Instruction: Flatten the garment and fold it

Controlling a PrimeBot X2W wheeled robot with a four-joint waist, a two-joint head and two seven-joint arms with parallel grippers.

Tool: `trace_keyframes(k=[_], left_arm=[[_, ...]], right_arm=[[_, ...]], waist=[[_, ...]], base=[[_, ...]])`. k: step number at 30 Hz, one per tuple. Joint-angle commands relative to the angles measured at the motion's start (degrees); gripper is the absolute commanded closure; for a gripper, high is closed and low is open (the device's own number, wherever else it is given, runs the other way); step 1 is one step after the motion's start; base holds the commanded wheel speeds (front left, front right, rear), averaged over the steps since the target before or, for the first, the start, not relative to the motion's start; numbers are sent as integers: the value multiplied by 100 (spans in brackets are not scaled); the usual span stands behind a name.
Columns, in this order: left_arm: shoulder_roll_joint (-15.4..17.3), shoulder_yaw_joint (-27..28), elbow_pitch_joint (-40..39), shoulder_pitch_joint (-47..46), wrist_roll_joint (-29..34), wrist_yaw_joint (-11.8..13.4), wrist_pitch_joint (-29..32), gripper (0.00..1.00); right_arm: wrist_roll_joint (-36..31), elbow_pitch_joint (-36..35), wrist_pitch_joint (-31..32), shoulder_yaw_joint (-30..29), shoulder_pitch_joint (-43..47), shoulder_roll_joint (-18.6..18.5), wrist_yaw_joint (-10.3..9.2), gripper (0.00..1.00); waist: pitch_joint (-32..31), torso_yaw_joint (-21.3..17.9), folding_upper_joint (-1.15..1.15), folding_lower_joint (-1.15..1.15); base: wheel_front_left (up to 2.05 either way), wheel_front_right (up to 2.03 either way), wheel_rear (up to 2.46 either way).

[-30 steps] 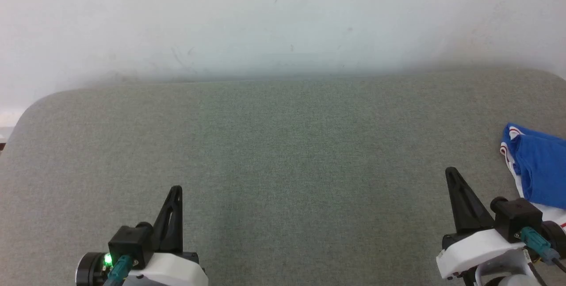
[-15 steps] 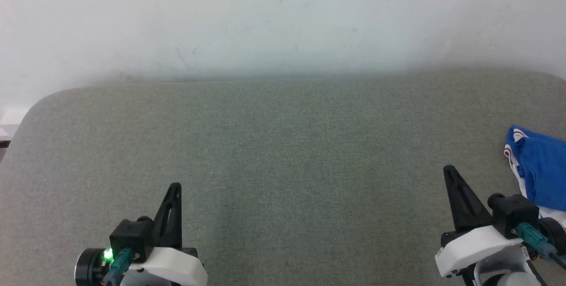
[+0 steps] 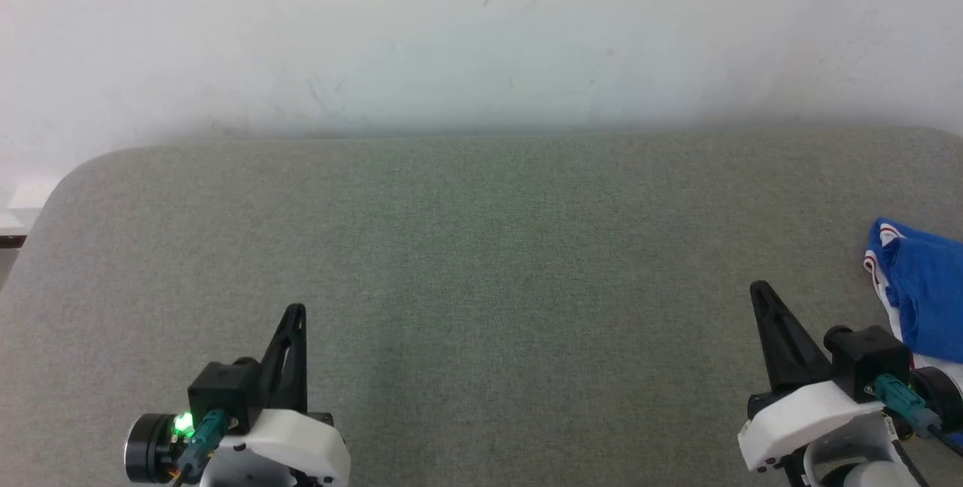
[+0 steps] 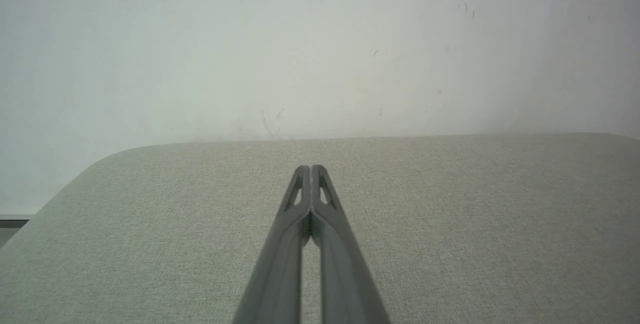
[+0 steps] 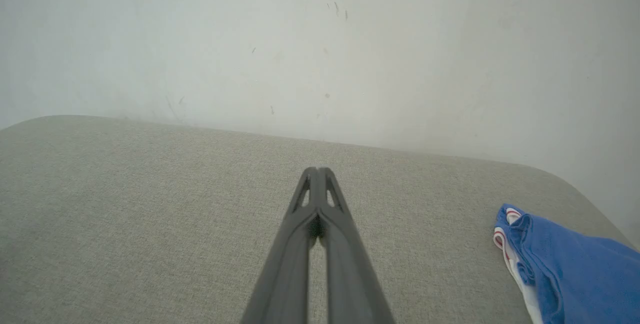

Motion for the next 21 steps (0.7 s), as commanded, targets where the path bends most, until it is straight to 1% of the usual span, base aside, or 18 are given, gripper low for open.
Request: trace_keyframes(k=[1, 21], left_arm=[[-43, 43, 20, -97, 80, -38, 34, 100], [-138, 184, 66, -229, 289, -109, 257, 100]], right_arm=[[-56, -52, 39, 24, -83, 15, -9, 100], [-138, -148, 262, 73, -118, 18, -11, 100]], waist=[[-2, 8, -1, 0], [-21, 97, 0, 0]], base=[[0, 0, 0], [0, 0, 0]])
